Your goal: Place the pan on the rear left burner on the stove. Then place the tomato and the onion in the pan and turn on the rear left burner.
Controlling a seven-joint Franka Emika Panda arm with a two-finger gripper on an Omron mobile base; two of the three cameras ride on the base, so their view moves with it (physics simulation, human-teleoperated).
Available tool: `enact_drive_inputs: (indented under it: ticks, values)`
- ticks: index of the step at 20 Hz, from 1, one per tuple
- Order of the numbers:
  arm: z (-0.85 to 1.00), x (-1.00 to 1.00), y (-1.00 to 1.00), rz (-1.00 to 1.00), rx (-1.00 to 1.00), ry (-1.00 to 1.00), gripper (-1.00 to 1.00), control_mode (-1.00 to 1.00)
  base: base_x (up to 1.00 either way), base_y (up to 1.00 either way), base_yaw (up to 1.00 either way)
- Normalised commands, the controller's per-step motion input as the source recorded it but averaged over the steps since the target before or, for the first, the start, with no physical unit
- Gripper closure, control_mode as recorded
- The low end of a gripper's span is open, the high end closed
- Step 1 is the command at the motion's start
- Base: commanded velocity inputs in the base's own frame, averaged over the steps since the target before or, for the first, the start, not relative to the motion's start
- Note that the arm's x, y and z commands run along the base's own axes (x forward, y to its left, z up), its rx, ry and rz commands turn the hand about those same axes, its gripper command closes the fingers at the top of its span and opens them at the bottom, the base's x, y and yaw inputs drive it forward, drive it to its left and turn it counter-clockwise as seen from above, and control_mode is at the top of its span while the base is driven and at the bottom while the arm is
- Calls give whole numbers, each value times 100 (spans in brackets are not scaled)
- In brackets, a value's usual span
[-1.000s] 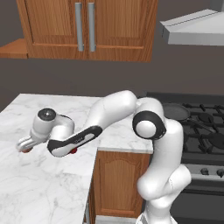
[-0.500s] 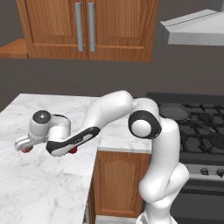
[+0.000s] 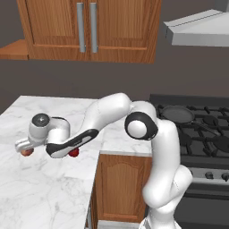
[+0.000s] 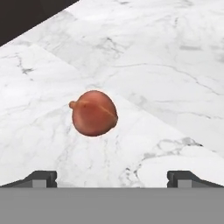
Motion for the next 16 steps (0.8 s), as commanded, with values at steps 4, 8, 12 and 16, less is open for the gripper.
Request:
enact_drive_inputs:
  ticks: [4,8,12,16]
  values:
    - [-25,16,15,0,0,4,-100,-100,0,0,0]
    - [-18,23,9,0,0,2,-100,-100,0,0,0]
    - [-12,31,4,0,0,0,-100,-100,0,0,0]
    - [-15,31,19,0,0,2,-100,-100,0,0,0]
